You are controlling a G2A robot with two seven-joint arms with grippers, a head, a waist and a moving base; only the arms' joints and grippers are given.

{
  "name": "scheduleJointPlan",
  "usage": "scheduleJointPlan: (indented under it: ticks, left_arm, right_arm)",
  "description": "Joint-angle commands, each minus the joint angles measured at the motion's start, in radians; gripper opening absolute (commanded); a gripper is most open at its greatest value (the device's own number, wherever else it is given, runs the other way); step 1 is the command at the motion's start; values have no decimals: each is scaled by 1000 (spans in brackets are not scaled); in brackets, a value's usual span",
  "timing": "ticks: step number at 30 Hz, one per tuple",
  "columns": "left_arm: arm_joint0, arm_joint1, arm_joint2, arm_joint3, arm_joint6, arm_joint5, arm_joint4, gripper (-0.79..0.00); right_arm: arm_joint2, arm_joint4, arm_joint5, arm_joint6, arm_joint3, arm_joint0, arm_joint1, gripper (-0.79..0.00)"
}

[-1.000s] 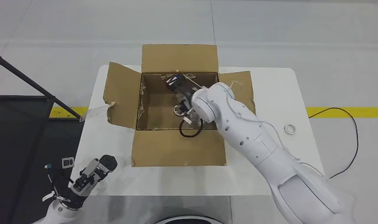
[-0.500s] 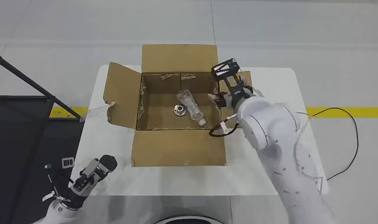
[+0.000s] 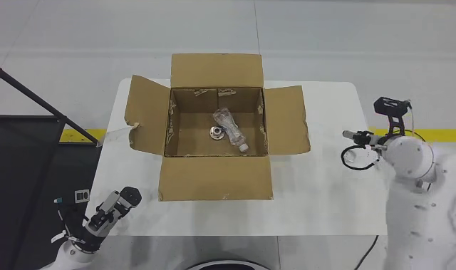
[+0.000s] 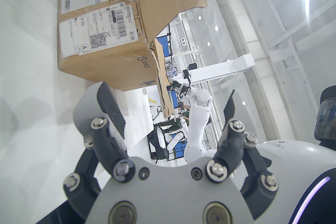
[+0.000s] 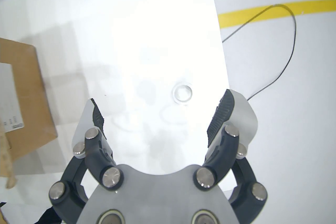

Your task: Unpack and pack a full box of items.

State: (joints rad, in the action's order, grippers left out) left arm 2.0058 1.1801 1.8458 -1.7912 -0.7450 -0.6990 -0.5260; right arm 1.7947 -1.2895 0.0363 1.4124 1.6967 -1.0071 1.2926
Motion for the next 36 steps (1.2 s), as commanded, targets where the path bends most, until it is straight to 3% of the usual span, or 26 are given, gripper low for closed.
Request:
scheduleJointPlan:
  ticks: [1, 3, 5, 6, 11, 28, 36]
  left_arm:
    - [0, 0, 0, 0, 0, 0, 0, 0]
    - [0, 0, 0, 0, 0, 0, 0, 0]
    - [0, 0, 0, 0, 0, 0, 0, 0]
    - [0, 0, 0, 0, 0, 0, 0, 0]
    - [0, 0, 0, 0, 0, 0, 0, 0]
    - [0, 0, 0, 0, 0, 0, 0, 0]
    - [0, 0, 0, 0, 0, 0, 0, 0]
  right_arm:
    - [13, 11, -25, 8, -112, 27, -6, -31]
    - [18, 12, -47, 8, -199, 55, -12, -123]
    - [13, 4, -63, 3, -269, 80, -17, -372]
    - [8, 0, -68, 1, -299, 92, -19, -397]
    - [-11, -30, -70, -4, -402, 141, -28, -437]
    - [-61, -21, -58, -35, -526, 187, -46, -489]
    - [-85, -18, -60, -39, -584, 219, -54, -603]
